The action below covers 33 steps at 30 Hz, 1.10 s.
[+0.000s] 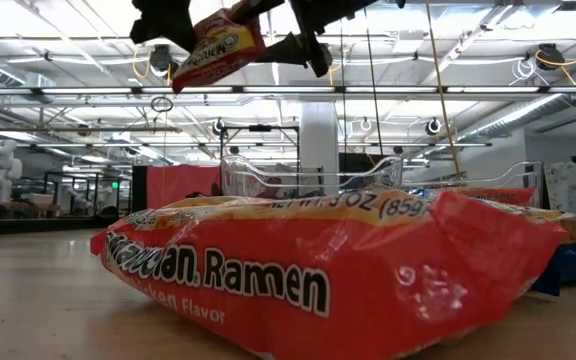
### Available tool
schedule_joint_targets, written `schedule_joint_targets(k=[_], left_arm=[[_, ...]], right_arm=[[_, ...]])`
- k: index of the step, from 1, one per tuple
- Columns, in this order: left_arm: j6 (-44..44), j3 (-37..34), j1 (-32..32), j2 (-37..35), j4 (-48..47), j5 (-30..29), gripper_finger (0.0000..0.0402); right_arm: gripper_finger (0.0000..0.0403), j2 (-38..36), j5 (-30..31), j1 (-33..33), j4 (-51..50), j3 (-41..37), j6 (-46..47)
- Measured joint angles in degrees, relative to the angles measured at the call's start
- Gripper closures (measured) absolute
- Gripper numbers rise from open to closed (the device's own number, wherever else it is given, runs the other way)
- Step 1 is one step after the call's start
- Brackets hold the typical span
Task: Sort Maruchan noodles
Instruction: Put the bottom red noodle pack into the bottom transparent bin
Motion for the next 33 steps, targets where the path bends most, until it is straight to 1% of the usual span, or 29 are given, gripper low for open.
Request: schedule_joint_targets(k=[4, 9, 13, 16, 18, 20, 23, 25, 29, 33], left_arm=[[-1.5, 0.0, -0.4, 0.0, 0.0, -0.2, 0.0401], [-4.5, 0.0, -1.2, 0.0, 0.2, -0.5, 0.0401], [-5.4, 0.0, -2.0, 0.0, -0.5, 1.1, 0.0401], [-5.5, 0.0, -2.4, 0.0, -3.3, 2.5, 0.0401], [-5.2, 0.0, -2.2, 0.0, -4.7, 3.1, 0.0401], [-5.1, 0.0, -1.8, 0.0, -4.8, 2.9, 0.0401], [-5.1, 0.0, -1.6, 0.0, -2.8, 2.7, 0.0401], [-4.5, 0.0, -1.6, 0.0, -1.9, 3.1, 0.0401], [-3.9, 0.0, -1.7, 0.0, -0.6, 4.0, 0.0401], [-3.9, 0.0, -1.7, 0.0, 0.9, 4.0, 0.0401]], right_arm=[[0.0116, 0.0, -0.3, -0.1, 0.6, 0.0, -0.7], [0.0128, 0.0, -0.6, -0.3, 1.1, 0.0, 1.5], [0.0148, 0.0, -0.8, -0.3, 1.4, 0.0, 1.7], [0.0153, -0.1, -1.5, -0.3, 3.1, 0.0, 1.9], [0.0148, -0.3, -2.8, -0.5, 4.5, 0.0, 2.1], [0.0137, -0.5, -2.5, -0.6, 4.6, 0.0, 3.7], [0.0119, -0.4, -2.9, -0.6, 4.0, 0.0, 4.7], [0.0115, 0.1, -3.2, -0.6, 4.2, 0.0, 5.1], [0.0117, 1.0, -3.4, -0.8, 4.2, 0.0, 5.2], [0.0130, 1.4, -3.3, -0.8, 4.1, 0.0, 5.2]])
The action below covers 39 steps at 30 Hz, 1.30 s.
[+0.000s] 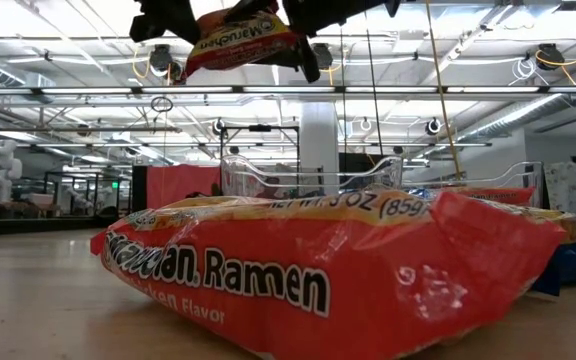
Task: Sort Maruchan noodles
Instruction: Put the bottom red noodle pack into the bottom transparent bin
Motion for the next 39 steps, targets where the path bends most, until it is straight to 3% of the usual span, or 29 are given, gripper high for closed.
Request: schedule_joint_targets(k=[16, 27, 31, 39], left_arm=[[1.8, 0.0, 0.0, 0.0, -1.0, 2.0, 0.0396], [-0.7, 0.0, 0.0, -2.5, -0.3, 8.7, 0.0262], [-2.6, 0.0, 2.5, -5.2, 0.4, 15.4, 0.0222], [-4.9, 0.0, 6.0, -8.2, -0.1, 17.5, 0.0189]], right_arm=[[0.0262, -0.1, -2.4, -0.4, 0.2, 0.0, -0.4], [0.0269, -1.1, -6.8, -0.9, -0.4, 0.0, -1.6], [0.0271, -2.2, -7.4, -1.7, -1.8, 0.0, -2.9], [0.0271, -4.8, -13.8, -5.5, -2.3, 0.0, -3.8]])
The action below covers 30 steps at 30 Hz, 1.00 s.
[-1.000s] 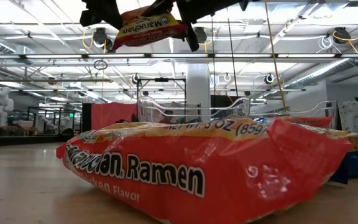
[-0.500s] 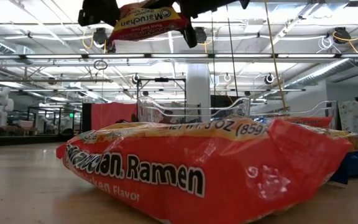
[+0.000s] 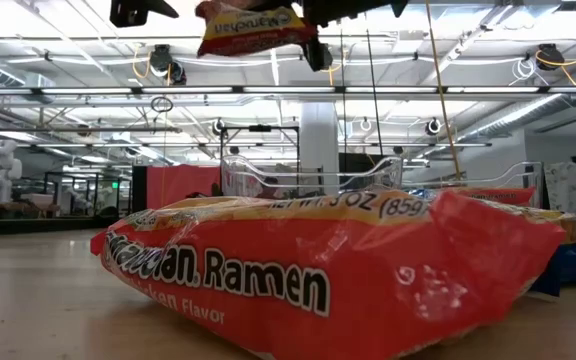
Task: Sort Maruchan noodles
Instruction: Put the bottom red noodle pack into the bottom transparent bin
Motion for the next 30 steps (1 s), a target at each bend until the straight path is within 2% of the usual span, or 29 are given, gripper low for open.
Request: schedule_joint_targets(k=[3, 6, 10, 13, 17, 23, 26, 30], left_arm=[[-4.0, 0.0, -0.1, 0.2, 1.1, 2.5, 0.0188], [-4.7, 0.0, -1.6, 1.4, 4.2, 1.1, 0.0188], [-4.4, 0.0, -3.5, 3.7, 12.8, 0.6, 0.0188], [-3.4, 0.1, -4.6, 5.1, 19.6, -3.7, 0.0188], [0.0, 0.0, -4.8, 6.7, 24.2, -9.8, 0.0188], [-0.1, 0.0, -4.8, 8.4, 29.1, -11.5, 0.0186], [0.9, 0.0, -4.9, 8.5, 30.7, -11.5, 0.0171], [2.6, 0.0, -4.4, 8.4, 32.6, -14.1, 0.0124]], right_arm=[[0.0272, -1.6, -2.0, -1.7, 0.5, 0.0, -0.1], [0.0272, -3.3, -3.2, -3.5, 1.6, 0.0, -0.7], [0.0272, -5.6, -5.7, -6.4, 1.8, 0.0, -1.8], [0.0272, -7.4, -10.0, -8.8, 1.4, 0.0, -2.4], [0.0272, -9.7, -12.2, -11.5, 1.5, 0.0, -2.7], [0.0272, -11.4, -15.7, -14.3, 1.8, 0.0, -2.7], [0.0272, -12.1, -17.5, -15.4, 1.9, 0.0, -2.7], [0.0272, -12.7, -18.0, -16.6, 1.9, 0.0, -2.7]])
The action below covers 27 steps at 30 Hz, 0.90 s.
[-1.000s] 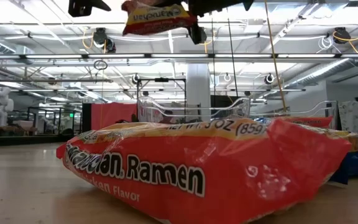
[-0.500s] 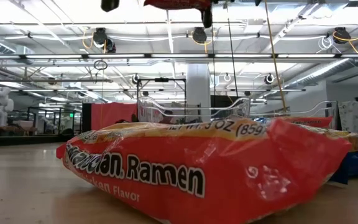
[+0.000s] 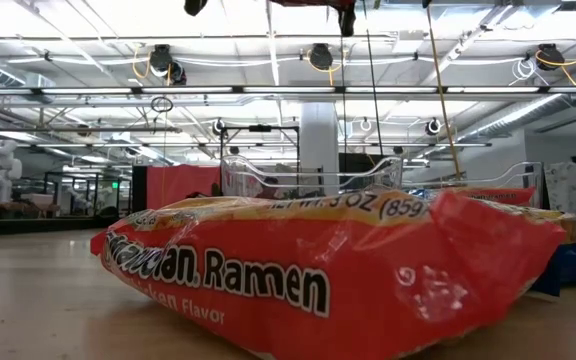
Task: Sort Maruchan noodles
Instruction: Put the bottom red noodle pack into the bottom transparent bin
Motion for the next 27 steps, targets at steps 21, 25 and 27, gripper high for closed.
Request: schedule_joint_targets(k=[21, 25, 27], left_arm=[[2.7, -0.1, 4.7, 9.9, 17.6, 4.5, 0.0050], [3.8, -0.1, 5.1, 11.4, 22.5, 8.2, 0.0053], [4.1, -0.1, 5.1, 11.6, 23.9, 8.6, 0.0064]], right_arm=[[0.0272, -0.4, -3.0, -2.1, 0.0, 0.0, -1.5], [0.0272, -0.4, -3.0, -2.8, 0.0, 0.0, -1.7], [0.0272, -0.4, -3.2, -3.2, 0.1, 0.0, -1.8]])
